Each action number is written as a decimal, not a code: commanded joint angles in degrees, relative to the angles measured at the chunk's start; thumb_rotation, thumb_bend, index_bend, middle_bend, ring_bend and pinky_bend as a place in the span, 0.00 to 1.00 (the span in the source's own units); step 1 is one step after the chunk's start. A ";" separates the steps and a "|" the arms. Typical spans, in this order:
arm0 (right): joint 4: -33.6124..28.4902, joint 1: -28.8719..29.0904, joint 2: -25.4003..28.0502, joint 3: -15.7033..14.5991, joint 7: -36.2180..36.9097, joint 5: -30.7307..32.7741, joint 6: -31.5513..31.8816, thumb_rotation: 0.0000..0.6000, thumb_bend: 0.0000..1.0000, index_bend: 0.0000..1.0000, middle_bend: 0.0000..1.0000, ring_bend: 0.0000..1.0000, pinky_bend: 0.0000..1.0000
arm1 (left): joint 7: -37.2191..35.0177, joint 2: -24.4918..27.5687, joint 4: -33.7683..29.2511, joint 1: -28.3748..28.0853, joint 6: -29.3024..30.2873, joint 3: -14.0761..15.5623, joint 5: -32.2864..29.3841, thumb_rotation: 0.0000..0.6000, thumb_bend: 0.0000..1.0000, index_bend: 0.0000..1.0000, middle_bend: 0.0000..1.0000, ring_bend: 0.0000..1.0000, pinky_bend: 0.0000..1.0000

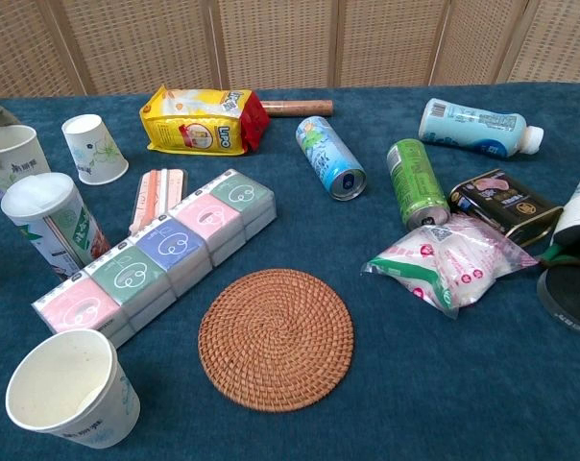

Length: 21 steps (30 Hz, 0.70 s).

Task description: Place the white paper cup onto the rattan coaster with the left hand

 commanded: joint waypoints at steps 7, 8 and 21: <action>0.24 0.05 -0.23 -0.24 0.74 -0.21 -0.32 1.00 0.22 0.00 0.00 0.00 0.00 | -5.53 10.97 -13.47 1.12 3.26 -4.26 7.35 1.00 0.49 0.23 0.26 0.35 0.55; 0.26 -0.02 -0.24 -0.27 0.94 -0.30 -0.22 1.00 0.22 0.00 0.00 0.00 0.00 | -6.35 11.94 -15.10 1.28 3.81 -4.73 8.49 1.00 0.49 0.23 0.26 0.35 0.55; 0.91 -1.32 0.38 -0.81 3.13 -1.30 1.46 1.00 0.22 0.00 0.00 0.00 0.00 | -14.21 17.21 -27.46 -0.54 3.21 -5.95 23.01 1.00 0.49 0.22 0.26 0.35 0.54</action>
